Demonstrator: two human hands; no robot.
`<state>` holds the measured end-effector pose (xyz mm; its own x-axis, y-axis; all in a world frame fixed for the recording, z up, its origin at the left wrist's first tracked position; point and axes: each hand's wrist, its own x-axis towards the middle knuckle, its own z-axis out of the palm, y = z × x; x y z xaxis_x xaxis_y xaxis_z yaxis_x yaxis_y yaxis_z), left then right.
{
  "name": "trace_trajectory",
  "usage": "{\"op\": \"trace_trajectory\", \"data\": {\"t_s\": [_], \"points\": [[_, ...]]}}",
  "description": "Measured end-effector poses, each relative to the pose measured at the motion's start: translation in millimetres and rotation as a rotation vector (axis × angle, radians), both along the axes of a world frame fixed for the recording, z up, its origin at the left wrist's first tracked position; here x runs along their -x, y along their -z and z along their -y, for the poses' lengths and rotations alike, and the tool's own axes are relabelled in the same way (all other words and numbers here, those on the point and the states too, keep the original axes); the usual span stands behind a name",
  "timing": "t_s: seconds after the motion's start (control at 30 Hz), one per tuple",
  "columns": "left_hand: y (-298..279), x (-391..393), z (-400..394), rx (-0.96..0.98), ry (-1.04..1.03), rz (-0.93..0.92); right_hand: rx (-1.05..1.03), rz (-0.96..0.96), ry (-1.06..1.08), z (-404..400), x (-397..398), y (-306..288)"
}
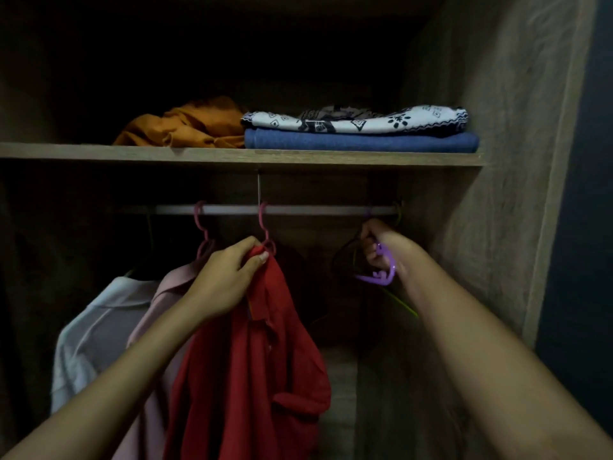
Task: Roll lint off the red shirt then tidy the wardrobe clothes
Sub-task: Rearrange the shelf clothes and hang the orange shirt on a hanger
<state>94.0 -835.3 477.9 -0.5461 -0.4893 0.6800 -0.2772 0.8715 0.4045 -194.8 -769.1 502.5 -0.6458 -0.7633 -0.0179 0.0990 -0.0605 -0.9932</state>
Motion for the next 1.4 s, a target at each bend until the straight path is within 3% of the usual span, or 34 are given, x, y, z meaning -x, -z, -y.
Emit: {"op": "trace_trajectory", "data": {"t_s": [0.13, 0.27, 0.43, 0.53, 0.67, 0.8, 0.9, 0.97, 1.1, 1.27, 1.4], "points": [[-1, -14, -3, 0.002, -0.017, 0.007, 0.072, 0.235, -0.152, -3, -13, -7], [-1, -27, -6, -0.019, -0.04, 0.005, 0.015, 0.19, -0.189, 0, -34, -16], [3, -42, -9, -0.017, -0.078, 0.016, -0.238, 0.001, -0.341, -1, -70, -1], [8, -51, -10, -0.029, -0.094, 0.031, -0.444, -0.252, -0.422, -5, -93, 21], [13, -65, -19, -0.052, -0.097, 0.052, -0.512, -0.375, -0.455, -17, -122, 43], [17, -80, -27, -0.056, -0.07, 0.049, -0.453, -0.526, -0.334, -24, -141, 56], [24, -93, -26, -0.106, -0.033, 0.045, -0.375, -0.945, -0.131, -33, -147, 59], [29, -103, -25, -0.16, -0.009, 0.036, -0.313, -1.069, -0.005, -43, -155, 54], [34, -117, -23, -0.217, -0.031, 0.034, -0.141, -0.876, 0.227, -56, -167, 44], [40, -127, -32, -0.201, -0.035, 0.02, 0.134, -0.301, 0.203, -60, -191, 55], [38, -136, -43, -0.271, 0.082, -0.04, 0.194, -0.215, 0.35, -51, -214, 75]]}}
